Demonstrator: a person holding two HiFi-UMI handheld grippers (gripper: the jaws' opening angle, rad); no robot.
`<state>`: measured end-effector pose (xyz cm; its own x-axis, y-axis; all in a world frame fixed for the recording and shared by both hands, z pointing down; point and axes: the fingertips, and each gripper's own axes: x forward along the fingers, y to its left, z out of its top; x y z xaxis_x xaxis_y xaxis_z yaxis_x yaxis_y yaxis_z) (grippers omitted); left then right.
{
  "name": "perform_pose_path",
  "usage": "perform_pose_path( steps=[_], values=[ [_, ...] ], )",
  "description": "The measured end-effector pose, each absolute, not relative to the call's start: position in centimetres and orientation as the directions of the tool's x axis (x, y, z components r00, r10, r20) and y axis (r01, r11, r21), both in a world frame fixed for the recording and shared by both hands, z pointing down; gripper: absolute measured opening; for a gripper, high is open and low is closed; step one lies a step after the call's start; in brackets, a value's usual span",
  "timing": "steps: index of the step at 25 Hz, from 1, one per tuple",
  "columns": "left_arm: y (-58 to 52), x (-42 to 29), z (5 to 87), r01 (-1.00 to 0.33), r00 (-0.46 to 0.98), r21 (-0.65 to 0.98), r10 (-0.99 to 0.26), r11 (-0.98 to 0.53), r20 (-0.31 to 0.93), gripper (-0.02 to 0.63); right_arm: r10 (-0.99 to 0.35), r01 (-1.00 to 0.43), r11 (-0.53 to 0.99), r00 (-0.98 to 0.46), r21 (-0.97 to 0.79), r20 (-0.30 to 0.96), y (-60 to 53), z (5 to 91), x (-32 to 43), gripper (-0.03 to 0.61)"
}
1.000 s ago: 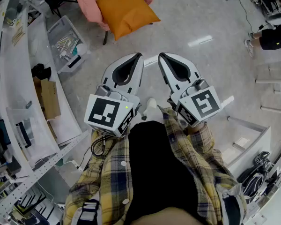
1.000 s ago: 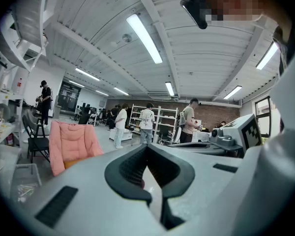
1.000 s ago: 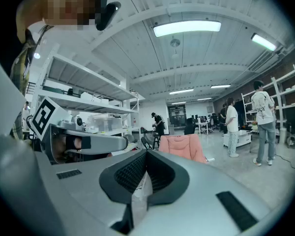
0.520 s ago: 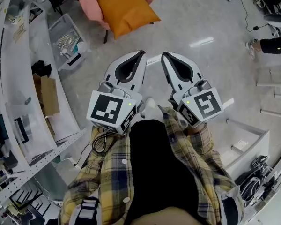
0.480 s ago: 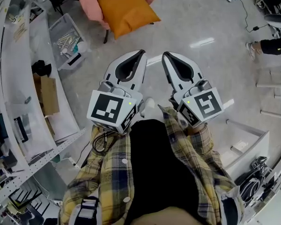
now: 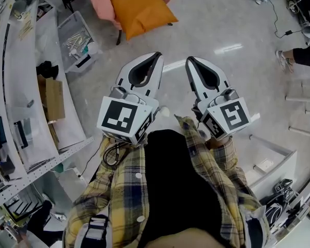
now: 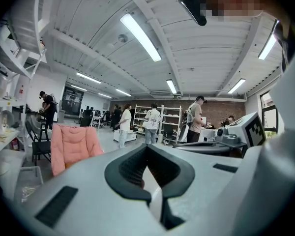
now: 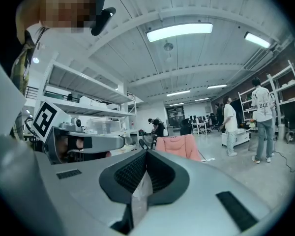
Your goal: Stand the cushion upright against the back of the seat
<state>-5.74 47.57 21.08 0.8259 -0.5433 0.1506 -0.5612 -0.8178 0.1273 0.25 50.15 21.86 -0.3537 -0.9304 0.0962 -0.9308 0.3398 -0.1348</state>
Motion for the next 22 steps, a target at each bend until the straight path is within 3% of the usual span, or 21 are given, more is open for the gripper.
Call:
perform_pose_path(
  steps=[11,22],
  values=[
    [45.0,-7.0,22.6,-0.617,0.784,0.14,-0.591,-0.774,0.187,0.002,-0.914,-0.918,0.36,-0.383,-0.167,0.132,47.8,24.2,0.4,0.017],
    [35.1,-6.4,22.4,-0.593,0.804,0.147,-0.572,-0.791,0.164,0.002,-0.919,-0.93,0.342,-0.361,-0.137,0.157,38.8,24.0,0.5,0.017]
  ],
)
